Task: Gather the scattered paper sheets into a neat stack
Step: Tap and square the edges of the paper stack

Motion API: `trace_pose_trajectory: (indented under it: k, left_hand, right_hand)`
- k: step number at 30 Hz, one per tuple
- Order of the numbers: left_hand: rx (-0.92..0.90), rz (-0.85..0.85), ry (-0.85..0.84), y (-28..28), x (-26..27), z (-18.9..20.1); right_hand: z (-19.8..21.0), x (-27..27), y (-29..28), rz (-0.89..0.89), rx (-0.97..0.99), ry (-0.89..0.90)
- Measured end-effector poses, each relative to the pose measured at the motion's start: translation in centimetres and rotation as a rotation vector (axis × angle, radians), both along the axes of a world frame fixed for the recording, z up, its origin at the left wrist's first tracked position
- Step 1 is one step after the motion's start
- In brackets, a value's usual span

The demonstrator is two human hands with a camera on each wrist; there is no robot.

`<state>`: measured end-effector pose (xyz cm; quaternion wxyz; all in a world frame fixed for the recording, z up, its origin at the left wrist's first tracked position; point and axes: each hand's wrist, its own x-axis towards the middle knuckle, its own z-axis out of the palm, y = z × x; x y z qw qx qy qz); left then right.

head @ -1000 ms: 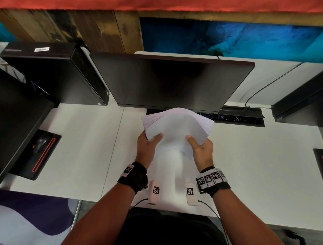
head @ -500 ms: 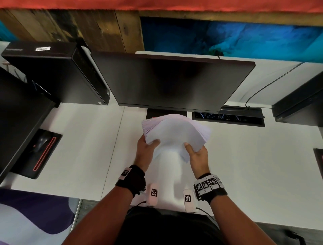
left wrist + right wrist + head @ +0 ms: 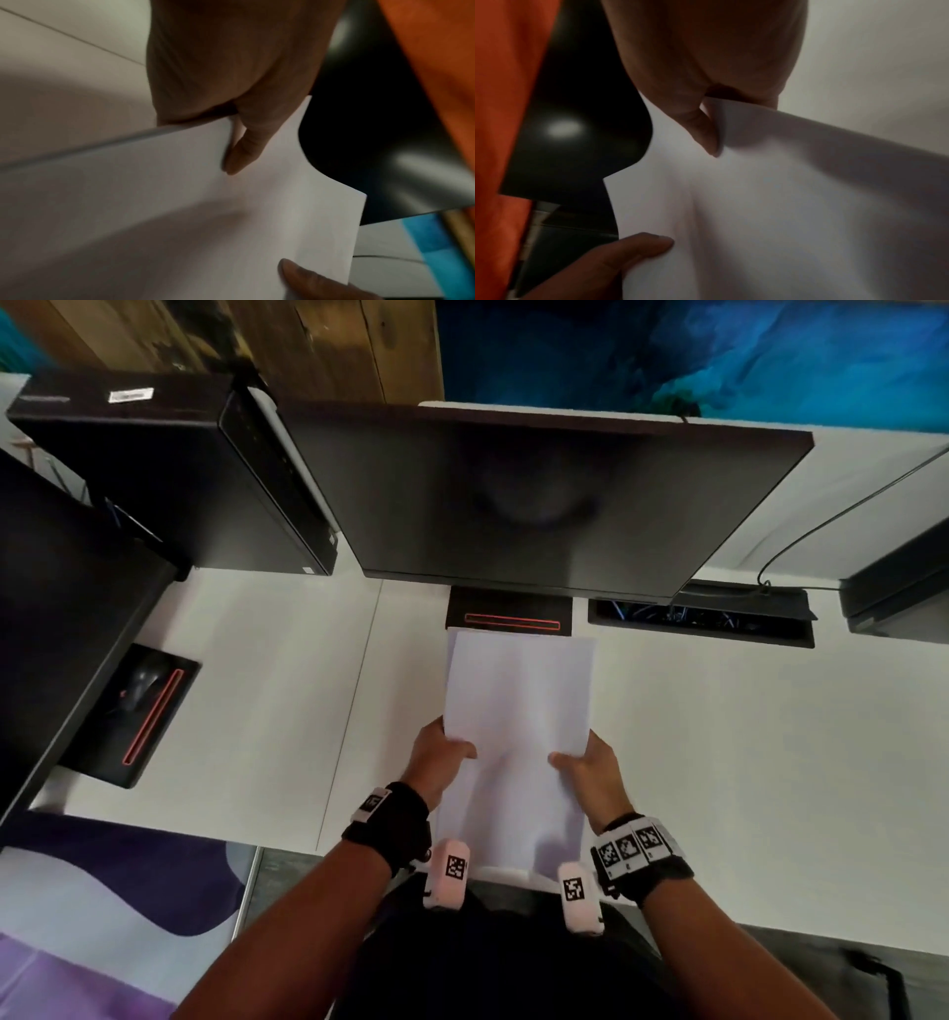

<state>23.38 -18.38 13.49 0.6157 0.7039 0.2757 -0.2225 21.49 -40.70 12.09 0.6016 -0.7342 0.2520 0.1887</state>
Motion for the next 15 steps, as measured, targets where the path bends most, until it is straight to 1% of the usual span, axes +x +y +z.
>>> trace_pose_trajectory:
  k: [3,5,8,12,13,15]
  left_hand:
    - [0.072,-0.023,0.116,0.1,0.0,-3.1]
    - [0.118,-0.04,0.146,0.3,0.7,-4.2]
    - [0.286,-0.113,0.168,0.5,2.1,-4.7]
    - [0.515,-0.25,0.184,0.9,2.3,-4.5]
    - [0.555,-0.277,0.211,1.1,2.0,-4.6]
    - [0.562,-0.303,0.268,1.3,1.3,-4.8]
  right_hand:
    - [-2.3,0.5,0.8,0.061,-0.104,0.101]
    - [-3.2,1.4,1.2,0.087,-0.153,0.143]
    - [-4.3,2.8,1.4,0.078,-0.228,0.198]
    - [-4.2,3.1,0.9,0.022,-0.384,0.288]
    - [-4.1,2.8,0.8,0.014,-0.395,0.327]
    - [-4.3,2.0,0.5,0.037,-0.389,0.387]
